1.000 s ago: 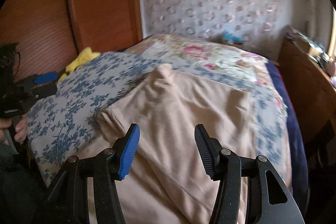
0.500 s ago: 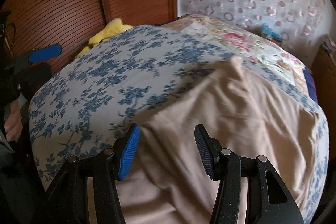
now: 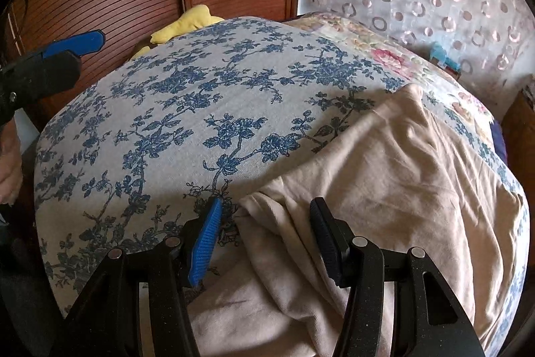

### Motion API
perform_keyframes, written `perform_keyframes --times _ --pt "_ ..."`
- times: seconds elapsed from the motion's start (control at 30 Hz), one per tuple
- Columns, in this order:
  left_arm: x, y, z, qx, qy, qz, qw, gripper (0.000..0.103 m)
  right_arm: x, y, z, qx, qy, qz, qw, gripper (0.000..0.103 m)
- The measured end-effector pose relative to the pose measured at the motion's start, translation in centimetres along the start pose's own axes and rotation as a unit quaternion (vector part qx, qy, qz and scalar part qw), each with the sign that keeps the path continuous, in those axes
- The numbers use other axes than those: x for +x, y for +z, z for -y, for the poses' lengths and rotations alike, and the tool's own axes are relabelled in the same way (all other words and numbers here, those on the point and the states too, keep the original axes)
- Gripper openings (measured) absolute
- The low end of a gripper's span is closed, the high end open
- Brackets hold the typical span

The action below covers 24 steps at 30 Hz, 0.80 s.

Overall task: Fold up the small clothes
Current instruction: 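Grasp the shirt side with the right tool and fold it over the shirt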

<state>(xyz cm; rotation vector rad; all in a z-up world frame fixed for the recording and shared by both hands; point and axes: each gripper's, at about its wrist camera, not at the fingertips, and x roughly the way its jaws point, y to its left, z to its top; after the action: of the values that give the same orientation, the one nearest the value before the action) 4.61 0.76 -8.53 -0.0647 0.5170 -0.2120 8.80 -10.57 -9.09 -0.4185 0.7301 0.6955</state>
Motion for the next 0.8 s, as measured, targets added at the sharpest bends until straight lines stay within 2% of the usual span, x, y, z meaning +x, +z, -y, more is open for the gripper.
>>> perform_keyframes --times 0.07,0.1,0.2,0.23,0.3,0.43,0.5,0.6,0.7,0.8 --pt "0.1 -0.1 0.2 0.001 -0.002 -0.002 1.0000 0.077 -0.2 -0.1 -0.2 -0.008 -0.007 0.000 1.000 0.056" --pt "0.2 -0.2 0.3 0.002 -0.003 -0.002 1.0000 0.077 -0.1 -0.1 -0.5 -0.015 -0.015 -0.001 1.000 0.050" --pt "0.3 -0.3 0.8 0.005 -0.006 -0.006 1.0000 0.077 -0.1 0.1 -0.4 -0.024 -0.019 -0.006 1.000 0.018" --pt "0.3 -0.4 1.0 0.006 -0.005 -0.005 1.0000 0.077 -0.1 0.2 -0.1 -0.023 -0.017 -0.010 1.000 0.013" --pt "0.3 -0.3 1.1 0.005 -0.001 0.001 1.0000 0.077 -1.0 0.4 1.1 -0.009 0.003 -0.001 1.000 0.011" --pt "0.5 -0.3 1.3 0.005 -0.005 -0.001 1.0000 0.077 -4.4 1.1 4.8 0.035 -0.030 0.052 0.998 0.010" --pt "0.5 -0.3 1.4 0.006 -0.007 -0.002 1.0000 0.077 -6.0 1.6 6.8 0.041 -0.071 0.071 0.994 0.010" --pt "0.5 -0.3 1.6 0.010 -0.010 -0.003 0.9999 0.077 -7.2 2.2 10.5 0.055 -0.126 0.075 0.988 0.010" --pt "0.5 -0.4 1.8 0.014 -0.012 -0.007 0.9998 0.077 -7.5 2.5 13.9 0.065 -0.185 0.066 0.978 0.010" --pt "0.7 -0.6 2.1 0.017 -0.014 -0.011 0.9997 0.077 -7.2 2.2 17.1 0.089 -0.221 0.054 0.970 0.010"
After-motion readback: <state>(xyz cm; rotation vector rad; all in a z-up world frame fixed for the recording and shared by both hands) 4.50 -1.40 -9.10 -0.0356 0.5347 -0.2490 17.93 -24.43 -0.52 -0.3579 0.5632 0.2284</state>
